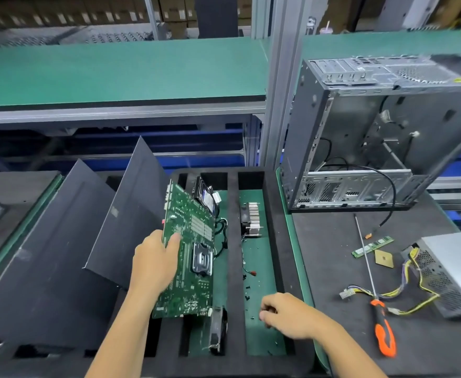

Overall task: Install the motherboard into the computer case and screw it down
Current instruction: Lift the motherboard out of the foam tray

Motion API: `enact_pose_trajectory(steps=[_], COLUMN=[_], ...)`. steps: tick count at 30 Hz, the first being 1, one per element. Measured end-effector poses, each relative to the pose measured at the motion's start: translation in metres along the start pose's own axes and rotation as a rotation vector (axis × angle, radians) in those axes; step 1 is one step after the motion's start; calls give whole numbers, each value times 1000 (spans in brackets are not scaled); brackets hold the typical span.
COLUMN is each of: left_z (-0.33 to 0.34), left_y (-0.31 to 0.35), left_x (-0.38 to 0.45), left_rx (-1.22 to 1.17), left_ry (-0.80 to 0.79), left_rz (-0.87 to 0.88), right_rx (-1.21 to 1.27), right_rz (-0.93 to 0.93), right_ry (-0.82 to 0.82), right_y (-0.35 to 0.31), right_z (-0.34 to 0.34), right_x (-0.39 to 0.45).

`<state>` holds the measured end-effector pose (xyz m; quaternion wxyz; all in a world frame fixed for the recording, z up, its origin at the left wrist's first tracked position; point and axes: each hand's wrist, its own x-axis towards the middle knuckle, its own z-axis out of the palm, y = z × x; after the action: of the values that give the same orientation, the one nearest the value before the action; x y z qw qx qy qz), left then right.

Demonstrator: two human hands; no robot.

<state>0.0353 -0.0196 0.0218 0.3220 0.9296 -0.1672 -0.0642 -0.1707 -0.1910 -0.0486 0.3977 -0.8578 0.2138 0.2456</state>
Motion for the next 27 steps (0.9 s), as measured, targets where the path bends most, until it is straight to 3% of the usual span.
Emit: enact_pose_trajectory(steps=[6, 13, 18, 22, 25, 27], left_z=[-38, -43, -29, -18, -14, -15], left_y=[34, 43, 38, 36, 44, 58], left_x=[-6, -10, -12, -14, -19, -24], left_rx=[-114, -375, -520, -583, -563, -450], left_ry=[85, 10, -127, -222, -196, -105], left_rz=[76, 64, -84, -154, -74, 89], right_rx=[102, 440, 648, 680, 605, 670], right_rz=[-29, -31, 4, 58, 55, -39], right_ry=[129, 441, 448, 443, 631, 641], right_y=[-11, -7, -2, -7, -18, -38], right_z=[-25, -62, -76, -77, -78, -81], right_x=[1, 9, 13, 9, -4, -16])
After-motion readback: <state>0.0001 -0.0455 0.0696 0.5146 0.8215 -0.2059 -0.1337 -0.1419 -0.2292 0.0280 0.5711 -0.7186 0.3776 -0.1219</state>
